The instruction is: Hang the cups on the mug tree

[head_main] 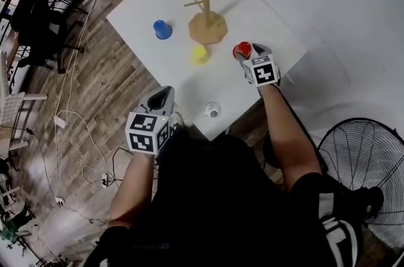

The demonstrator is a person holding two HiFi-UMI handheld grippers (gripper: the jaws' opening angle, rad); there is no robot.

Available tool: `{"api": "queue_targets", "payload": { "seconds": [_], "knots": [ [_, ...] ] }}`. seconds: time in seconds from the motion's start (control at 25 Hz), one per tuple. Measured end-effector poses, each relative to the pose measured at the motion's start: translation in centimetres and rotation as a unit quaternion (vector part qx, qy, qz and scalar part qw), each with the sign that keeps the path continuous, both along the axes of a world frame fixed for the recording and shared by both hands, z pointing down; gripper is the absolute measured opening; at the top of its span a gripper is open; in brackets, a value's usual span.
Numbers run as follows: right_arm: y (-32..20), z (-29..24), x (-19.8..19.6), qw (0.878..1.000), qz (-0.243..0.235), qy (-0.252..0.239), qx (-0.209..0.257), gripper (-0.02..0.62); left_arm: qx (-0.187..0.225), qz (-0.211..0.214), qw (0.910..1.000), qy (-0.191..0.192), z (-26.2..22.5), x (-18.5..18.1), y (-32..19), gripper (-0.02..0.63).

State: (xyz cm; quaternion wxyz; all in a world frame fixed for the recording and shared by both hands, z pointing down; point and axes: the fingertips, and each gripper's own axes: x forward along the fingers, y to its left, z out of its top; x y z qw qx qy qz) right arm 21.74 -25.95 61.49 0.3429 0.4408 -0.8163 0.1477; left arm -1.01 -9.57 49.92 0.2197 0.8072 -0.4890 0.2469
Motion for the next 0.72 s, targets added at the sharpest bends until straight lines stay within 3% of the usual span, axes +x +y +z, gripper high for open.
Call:
{"api": "queue_targets", "payload": {
  "seconds": [0.2, 0.52, 0.72],
  "knots": [
    [-0.7, 1.1, 0.3, 0.999, 0.018, 0.019, -0.017, 0.256, -0.006, 0.043, 0.999, -0.008, 0.1, 0.1, 0.2, 0.017],
    [0.0, 0.6, -0.2, 0.999, 0.037, 0.028, -0.013, 0.224, -0.015, 0.074, 0.9971, 0.003, 0.6, -1.6, -0.4, 0.017],
    [0.7, -2.7, -1.0, 0.998, 0.062, -0.018, 0.021, 0.224, -0.004, 0.088, 0.9961, 0.01, 0.0, -2.2, -1.6, 0.017]
  ]
}}
